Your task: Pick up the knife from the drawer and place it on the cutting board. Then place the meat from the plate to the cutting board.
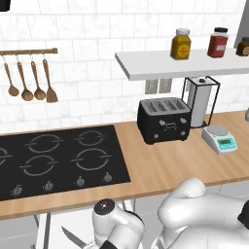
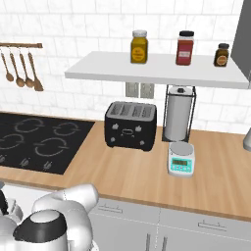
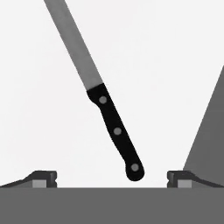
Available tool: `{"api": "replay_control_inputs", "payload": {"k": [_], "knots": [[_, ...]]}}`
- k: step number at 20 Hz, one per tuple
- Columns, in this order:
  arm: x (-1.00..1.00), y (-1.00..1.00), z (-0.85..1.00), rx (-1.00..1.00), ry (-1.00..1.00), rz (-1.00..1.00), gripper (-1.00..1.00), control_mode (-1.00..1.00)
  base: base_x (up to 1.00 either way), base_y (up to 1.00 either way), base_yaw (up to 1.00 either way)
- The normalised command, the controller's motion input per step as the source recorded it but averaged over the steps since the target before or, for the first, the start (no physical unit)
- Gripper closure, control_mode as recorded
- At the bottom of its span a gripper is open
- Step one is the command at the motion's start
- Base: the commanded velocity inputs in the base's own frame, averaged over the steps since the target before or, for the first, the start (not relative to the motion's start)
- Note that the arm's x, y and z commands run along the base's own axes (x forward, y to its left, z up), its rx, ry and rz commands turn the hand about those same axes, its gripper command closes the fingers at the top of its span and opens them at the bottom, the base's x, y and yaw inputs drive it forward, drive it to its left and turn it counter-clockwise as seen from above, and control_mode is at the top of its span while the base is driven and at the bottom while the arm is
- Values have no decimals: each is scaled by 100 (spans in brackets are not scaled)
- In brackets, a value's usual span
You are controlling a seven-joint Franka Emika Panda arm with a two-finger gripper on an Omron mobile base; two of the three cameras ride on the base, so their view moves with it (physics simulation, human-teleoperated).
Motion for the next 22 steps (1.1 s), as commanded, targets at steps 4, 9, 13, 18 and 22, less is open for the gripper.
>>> {"api": "replay_control_inputs", "payload": {"k": [4,9,13,18,22], "knots": [[81,-10,-1,0,5,3,-100,-100,0,0,0],[35,7,-28,0,5,7,-100,-100,0,0,0],[0,35,-33,0,3,13,-100,-100,0,0,0],[0,37,-19,-1,1,15,-100,-100,0,0,0],[-1,20,-11,-5,3,6,-100,-100,0,0,0]]}}
